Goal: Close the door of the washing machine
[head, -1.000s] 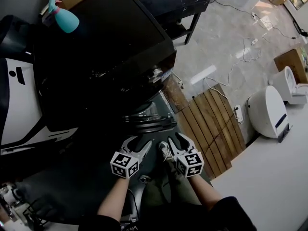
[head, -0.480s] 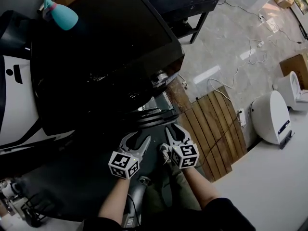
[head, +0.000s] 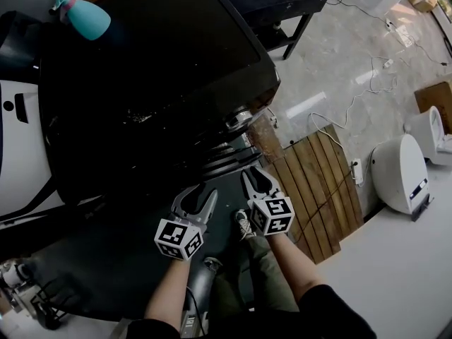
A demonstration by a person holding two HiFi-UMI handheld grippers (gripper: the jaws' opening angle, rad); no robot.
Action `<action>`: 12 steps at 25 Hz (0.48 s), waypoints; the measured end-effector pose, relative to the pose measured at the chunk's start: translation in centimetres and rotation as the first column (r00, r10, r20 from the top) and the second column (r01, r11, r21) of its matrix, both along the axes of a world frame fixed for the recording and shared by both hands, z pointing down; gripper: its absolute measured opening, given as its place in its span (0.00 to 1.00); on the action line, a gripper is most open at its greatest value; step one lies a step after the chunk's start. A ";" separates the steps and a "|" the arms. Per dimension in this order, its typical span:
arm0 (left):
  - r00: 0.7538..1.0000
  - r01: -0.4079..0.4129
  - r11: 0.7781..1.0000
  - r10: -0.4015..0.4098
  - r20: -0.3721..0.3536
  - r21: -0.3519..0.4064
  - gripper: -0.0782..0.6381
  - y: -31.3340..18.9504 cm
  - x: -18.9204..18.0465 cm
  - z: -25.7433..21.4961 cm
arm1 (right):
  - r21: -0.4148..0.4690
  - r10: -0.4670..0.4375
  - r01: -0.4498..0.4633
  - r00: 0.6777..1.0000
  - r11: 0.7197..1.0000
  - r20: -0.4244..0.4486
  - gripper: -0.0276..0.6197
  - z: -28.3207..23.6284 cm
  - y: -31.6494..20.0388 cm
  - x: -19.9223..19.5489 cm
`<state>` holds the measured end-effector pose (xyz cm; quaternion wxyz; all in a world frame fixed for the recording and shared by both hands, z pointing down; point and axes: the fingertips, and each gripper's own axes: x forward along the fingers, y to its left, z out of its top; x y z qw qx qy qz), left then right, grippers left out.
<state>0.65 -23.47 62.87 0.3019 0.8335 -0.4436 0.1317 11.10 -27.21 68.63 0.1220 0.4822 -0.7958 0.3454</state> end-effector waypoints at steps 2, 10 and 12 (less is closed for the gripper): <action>1.000 0.005 1.000 -0.005 -0.001 0.005 0.31 -0.5 -0.2 0.0 | 0.006 0.005 -0.005 1.000 1.000 0.004 0.21 0.0 -1.0 -0.2; 1.000 0.031 0.999 -0.031 -0.004 0.024 0.31 -1.9 -0.9 -0.1 | 0.008 0.001 -0.001 1.000 1.000 -0.019 0.21 1.6 -2.9 -0.8; 0.999 0.033 0.999 -0.033 -0.003 0.026 0.31 -2.1 -1.1 -0.2 | -0.001 0.007 -0.007 1.000 1.000 -0.008 0.21 2.0 -3.1 -1.2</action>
